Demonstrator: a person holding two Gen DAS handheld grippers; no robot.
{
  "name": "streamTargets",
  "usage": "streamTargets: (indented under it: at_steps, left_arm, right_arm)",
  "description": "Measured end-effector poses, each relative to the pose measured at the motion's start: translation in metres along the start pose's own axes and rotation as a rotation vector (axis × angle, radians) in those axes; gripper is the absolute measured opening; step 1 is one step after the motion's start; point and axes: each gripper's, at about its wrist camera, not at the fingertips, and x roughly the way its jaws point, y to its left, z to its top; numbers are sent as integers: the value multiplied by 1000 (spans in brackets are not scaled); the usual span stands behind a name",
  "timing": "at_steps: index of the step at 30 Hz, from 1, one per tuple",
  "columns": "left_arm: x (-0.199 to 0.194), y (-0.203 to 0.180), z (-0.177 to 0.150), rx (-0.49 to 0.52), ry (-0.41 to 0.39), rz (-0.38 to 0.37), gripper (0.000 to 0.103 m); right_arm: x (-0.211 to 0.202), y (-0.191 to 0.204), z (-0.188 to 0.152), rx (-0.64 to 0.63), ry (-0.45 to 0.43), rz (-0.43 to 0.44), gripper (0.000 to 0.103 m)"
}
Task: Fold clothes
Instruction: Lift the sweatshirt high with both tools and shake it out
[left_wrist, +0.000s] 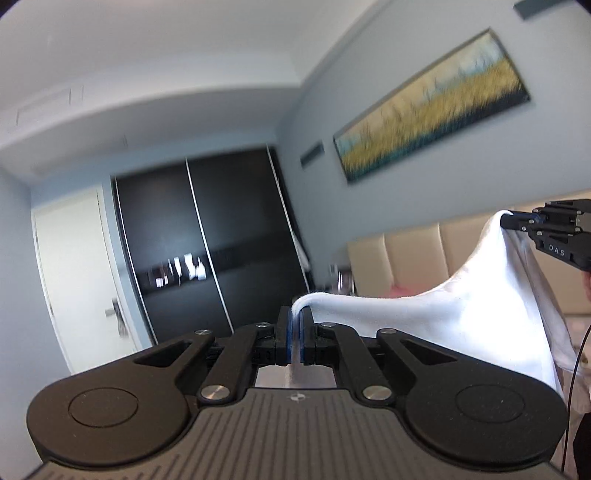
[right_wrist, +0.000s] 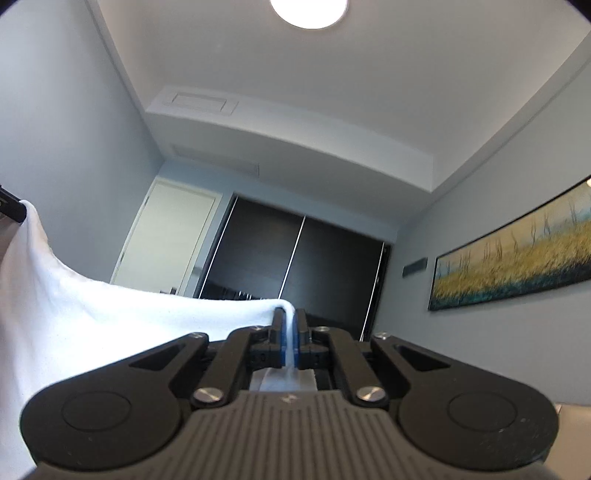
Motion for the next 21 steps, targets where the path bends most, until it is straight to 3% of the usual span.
streamTargets:
  at_steps: [7,12,21]
  left_arm:
    - [115,12,-103,-45,303,-37,2]
    - [188,23,-175,-35,496,-42,2]
    - [276,61,-252,-48,636,-22,2]
  right_arm:
    - [74,42,-111,25,289,54,4]
    - [126,79,-184,-18,427,81,4]
    - [220,127,-280,-47,566,110,4]
